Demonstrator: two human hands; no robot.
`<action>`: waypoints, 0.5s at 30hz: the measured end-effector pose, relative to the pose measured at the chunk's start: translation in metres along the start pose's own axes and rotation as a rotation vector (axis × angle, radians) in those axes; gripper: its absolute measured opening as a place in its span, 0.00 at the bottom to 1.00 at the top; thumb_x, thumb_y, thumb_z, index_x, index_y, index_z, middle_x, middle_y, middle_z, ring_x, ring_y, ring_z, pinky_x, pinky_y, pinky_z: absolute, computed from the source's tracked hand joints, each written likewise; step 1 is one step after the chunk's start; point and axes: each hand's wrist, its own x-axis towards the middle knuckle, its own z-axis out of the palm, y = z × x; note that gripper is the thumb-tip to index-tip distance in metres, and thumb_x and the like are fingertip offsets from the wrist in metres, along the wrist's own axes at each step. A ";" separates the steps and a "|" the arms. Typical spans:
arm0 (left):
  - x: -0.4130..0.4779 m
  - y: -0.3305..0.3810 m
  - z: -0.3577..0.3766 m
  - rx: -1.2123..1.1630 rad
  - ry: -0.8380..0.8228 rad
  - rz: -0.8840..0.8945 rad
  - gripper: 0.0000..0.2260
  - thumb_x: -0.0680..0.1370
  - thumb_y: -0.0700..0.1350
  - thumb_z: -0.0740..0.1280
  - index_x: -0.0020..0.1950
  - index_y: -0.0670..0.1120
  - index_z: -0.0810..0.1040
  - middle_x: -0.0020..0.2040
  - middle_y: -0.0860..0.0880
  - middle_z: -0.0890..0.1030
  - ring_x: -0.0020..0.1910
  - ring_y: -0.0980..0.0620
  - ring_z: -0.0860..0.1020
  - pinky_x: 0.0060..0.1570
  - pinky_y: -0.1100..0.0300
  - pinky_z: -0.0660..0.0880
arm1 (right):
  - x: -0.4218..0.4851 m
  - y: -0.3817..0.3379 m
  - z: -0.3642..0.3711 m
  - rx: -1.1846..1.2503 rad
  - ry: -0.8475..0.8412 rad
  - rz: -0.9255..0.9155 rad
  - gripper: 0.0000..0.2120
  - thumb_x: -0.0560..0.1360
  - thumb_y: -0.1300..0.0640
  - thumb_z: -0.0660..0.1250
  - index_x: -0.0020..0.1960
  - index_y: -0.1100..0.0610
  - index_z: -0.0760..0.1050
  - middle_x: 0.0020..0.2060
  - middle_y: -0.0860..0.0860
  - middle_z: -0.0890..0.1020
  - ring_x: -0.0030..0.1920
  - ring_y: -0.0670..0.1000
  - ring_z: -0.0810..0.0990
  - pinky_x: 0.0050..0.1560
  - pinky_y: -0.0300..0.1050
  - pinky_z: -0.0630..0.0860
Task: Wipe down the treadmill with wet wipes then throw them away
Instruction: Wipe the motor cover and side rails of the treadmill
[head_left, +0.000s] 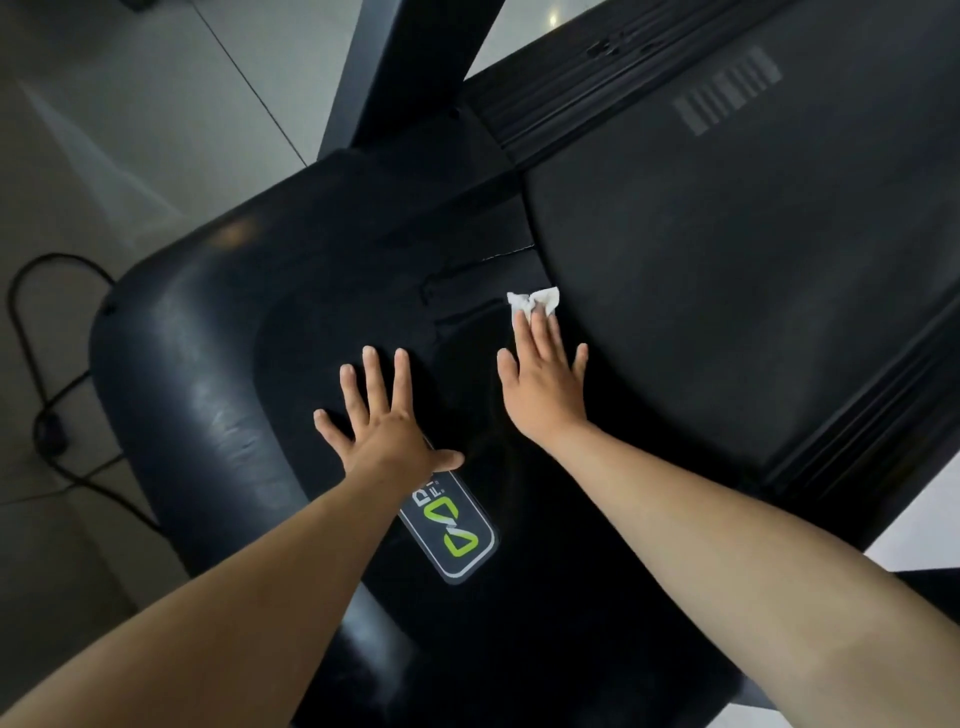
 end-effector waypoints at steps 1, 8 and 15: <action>0.000 0.000 0.000 -0.001 0.007 0.005 0.63 0.68 0.65 0.76 0.77 0.59 0.25 0.76 0.53 0.21 0.76 0.46 0.24 0.74 0.32 0.36 | -0.005 -0.004 0.004 -0.001 0.004 -0.009 0.29 0.85 0.45 0.45 0.83 0.50 0.40 0.82 0.47 0.40 0.81 0.48 0.39 0.77 0.65 0.38; 0.001 -0.006 0.009 -0.053 0.097 0.057 0.56 0.72 0.63 0.73 0.79 0.59 0.29 0.77 0.54 0.23 0.77 0.48 0.25 0.74 0.32 0.36 | -0.068 -0.026 0.034 -0.050 -0.080 -0.441 0.29 0.83 0.45 0.42 0.83 0.49 0.45 0.82 0.44 0.41 0.80 0.45 0.36 0.77 0.60 0.35; -0.003 -0.011 0.010 -0.069 0.093 0.084 0.61 0.69 0.66 0.75 0.79 0.58 0.28 0.77 0.54 0.23 0.76 0.48 0.24 0.73 0.34 0.32 | -0.035 -0.001 0.015 -0.022 -0.003 -0.130 0.27 0.85 0.45 0.44 0.83 0.46 0.42 0.81 0.43 0.42 0.80 0.44 0.38 0.77 0.64 0.38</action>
